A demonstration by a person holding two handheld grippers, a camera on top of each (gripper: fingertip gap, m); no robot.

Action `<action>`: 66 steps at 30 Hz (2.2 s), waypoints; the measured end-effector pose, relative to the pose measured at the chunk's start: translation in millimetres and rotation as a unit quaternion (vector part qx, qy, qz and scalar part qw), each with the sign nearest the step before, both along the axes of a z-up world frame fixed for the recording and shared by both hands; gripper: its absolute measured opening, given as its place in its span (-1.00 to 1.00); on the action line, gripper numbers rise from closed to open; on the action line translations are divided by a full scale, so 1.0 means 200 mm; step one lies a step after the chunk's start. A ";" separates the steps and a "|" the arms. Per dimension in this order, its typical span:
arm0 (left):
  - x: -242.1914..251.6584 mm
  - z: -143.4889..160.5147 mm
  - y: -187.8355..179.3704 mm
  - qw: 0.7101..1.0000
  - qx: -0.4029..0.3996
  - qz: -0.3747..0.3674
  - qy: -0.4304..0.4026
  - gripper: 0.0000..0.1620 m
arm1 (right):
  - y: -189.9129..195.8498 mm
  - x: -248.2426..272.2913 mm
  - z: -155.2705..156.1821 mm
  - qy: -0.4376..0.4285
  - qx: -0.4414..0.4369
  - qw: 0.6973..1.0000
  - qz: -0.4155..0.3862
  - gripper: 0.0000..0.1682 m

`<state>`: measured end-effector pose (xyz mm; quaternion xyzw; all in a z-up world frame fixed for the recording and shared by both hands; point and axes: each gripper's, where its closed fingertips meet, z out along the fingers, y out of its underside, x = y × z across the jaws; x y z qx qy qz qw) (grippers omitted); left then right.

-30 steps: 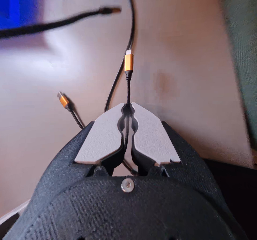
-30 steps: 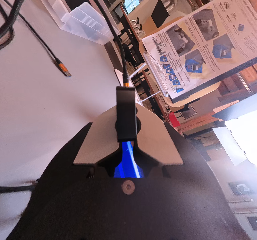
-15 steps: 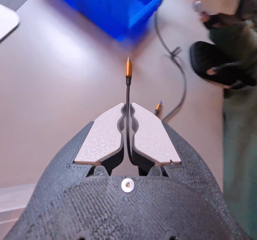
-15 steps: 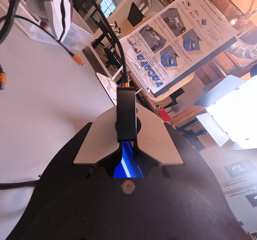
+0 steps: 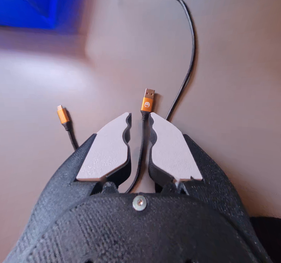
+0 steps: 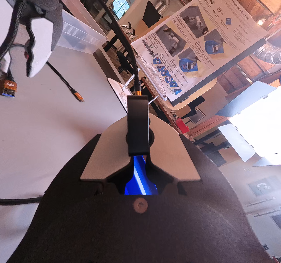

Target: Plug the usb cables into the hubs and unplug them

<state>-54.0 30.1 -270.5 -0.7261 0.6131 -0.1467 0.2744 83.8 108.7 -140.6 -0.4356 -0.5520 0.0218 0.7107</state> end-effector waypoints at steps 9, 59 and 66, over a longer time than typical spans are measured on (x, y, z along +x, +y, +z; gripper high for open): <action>0.02 -0.07 -0.03 0.999 -0.022 -0.033 -0.030 -0.81 | 0.01 -0.02 -0.03 -0.007 -0.009 1.000 0.005 -0.85; 0.24 0.21 -0.08 0.980 -0.173 0.061 -0.076 -0.92 | -0.23 -0.38 -0.45 -0.270 0.154 0.950 0.036 -0.86; 0.26 0.20 -0.08 0.976 -0.176 0.060 -0.110 -0.92 | -0.24 -0.37 -0.47 -0.276 0.151 0.949 0.028 -0.86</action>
